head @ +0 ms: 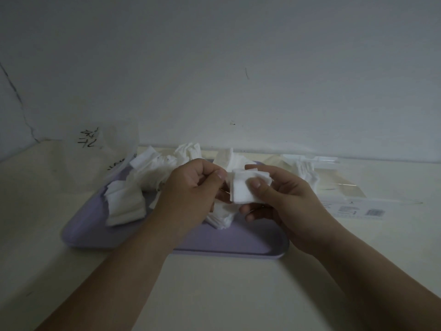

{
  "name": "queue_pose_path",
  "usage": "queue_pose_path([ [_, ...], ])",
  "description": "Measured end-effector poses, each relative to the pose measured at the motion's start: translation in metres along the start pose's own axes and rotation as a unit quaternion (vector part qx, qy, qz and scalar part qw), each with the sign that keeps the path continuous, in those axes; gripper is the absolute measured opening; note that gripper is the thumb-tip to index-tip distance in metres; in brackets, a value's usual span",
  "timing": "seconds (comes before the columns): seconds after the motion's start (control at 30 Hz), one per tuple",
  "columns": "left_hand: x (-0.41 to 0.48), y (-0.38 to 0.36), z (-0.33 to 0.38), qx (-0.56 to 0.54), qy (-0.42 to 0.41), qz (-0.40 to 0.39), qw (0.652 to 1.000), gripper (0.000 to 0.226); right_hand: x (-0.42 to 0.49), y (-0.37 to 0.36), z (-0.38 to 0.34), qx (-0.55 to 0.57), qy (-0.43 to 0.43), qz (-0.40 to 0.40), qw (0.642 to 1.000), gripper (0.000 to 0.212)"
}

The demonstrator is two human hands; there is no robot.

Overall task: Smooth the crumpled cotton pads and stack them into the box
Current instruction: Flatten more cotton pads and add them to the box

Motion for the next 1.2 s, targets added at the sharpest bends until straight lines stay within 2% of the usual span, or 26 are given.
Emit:
queue_pose_path([
  [0.23,-0.001,-0.004,0.0,-0.033,0.024,-0.029,0.999,0.01,-0.001,0.002,-0.005,-0.004,-0.002,0.018,1.0,0.023],
  [0.33,-0.002,-0.003,0.002,0.011,0.004,-0.035,0.999,0.012,-0.002,0.001,-0.004,-0.005,-0.005,0.01,1.0,0.023],
  [0.57,-0.001,0.002,0.004,0.03,-0.021,0.002,0.999,0.014,-0.002,0.0,-0.004,0.009,-0.002,0.007,1.0,0.02],
  [0.73,0.0,0.0,0.0,0.023,-0.017,0.016,0.999,0.015,0.0,0.0,-0.001,0.03,-0.006,0.015,0.999,0.027],
  [0.87,0.002,0.006,-0.002,0.026,-0.018,0.055,0.998,0.017,0.001,0.008,0.0,0.043,-0.011,0.042,0.998,0.034],
  [1.0,0.006,0.018,0.006,0.038,-0.049,0.084,0.995,0.015,0.002,0.026,0.001,-0.015,0.016,0.143,0.989,0.022],
  [1.1,0.005,0.013,0.016,-0.006,-0.067,0.011,0.998,0.015,0.003,0.029,0.004,-0.048,0.02,0.16,0.986,0.022],
  [1.2,0.0,-0.004,0.02,-0.032,-0.079,-0.086,0.993,0.017,0.001,0.021,0.004,-0.049,0.006,0.114,0.992,0.021],
])
Point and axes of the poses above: each hand's wrist, its own x-axis towards the middle knuckle, its own y-axis out of the back of the hand, z = x × y, the point moved 6 cm from there along x, towards the middle knuckle, and after that the axes turned 12 degrees about -y, right-handed, at the moved point
